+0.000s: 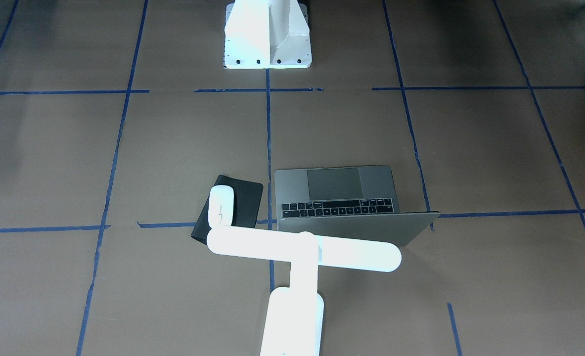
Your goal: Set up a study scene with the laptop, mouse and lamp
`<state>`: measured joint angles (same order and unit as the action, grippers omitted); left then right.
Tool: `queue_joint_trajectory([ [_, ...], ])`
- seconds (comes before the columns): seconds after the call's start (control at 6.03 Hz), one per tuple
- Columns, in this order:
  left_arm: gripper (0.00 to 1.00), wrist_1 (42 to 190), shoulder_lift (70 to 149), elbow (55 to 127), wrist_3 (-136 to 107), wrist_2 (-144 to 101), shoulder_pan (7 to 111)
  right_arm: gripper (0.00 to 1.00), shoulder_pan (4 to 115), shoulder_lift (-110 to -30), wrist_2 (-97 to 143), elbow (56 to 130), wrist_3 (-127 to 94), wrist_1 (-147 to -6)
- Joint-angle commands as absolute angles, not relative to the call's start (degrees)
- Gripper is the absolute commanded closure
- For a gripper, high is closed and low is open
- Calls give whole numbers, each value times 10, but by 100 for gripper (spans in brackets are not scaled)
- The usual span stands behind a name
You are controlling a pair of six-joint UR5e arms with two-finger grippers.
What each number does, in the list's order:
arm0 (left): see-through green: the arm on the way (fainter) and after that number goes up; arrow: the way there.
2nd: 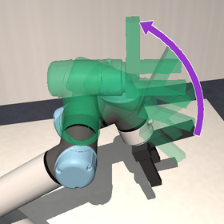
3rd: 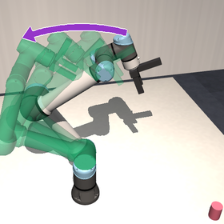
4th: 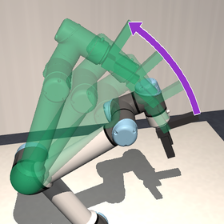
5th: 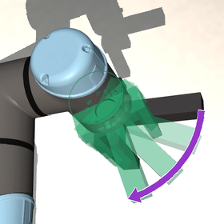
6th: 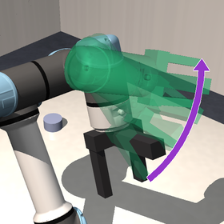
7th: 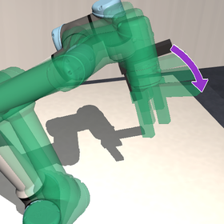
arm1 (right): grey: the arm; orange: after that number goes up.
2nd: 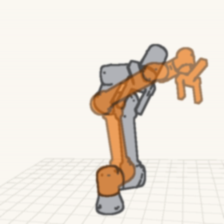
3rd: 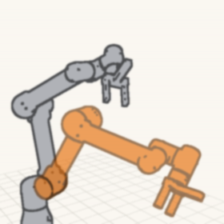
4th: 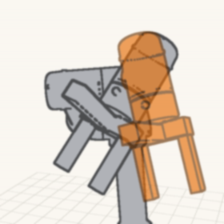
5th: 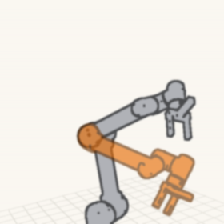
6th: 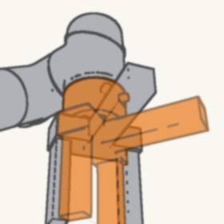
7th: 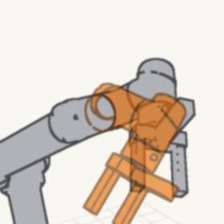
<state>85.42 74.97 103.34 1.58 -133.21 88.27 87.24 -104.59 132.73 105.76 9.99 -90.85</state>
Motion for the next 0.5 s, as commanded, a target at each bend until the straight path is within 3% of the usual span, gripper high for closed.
queue_joint_trajectory([
  [0.0, 0, 854, 751, 1038, 19, -1335, 882, 0, 872, -1047, 1330, 1057, 103, -898],
  [0.33, 0, 851, 747, 1055, 19, -1332, 882, 0, 871, -1048, 1334, 1057, 101, -898],
])
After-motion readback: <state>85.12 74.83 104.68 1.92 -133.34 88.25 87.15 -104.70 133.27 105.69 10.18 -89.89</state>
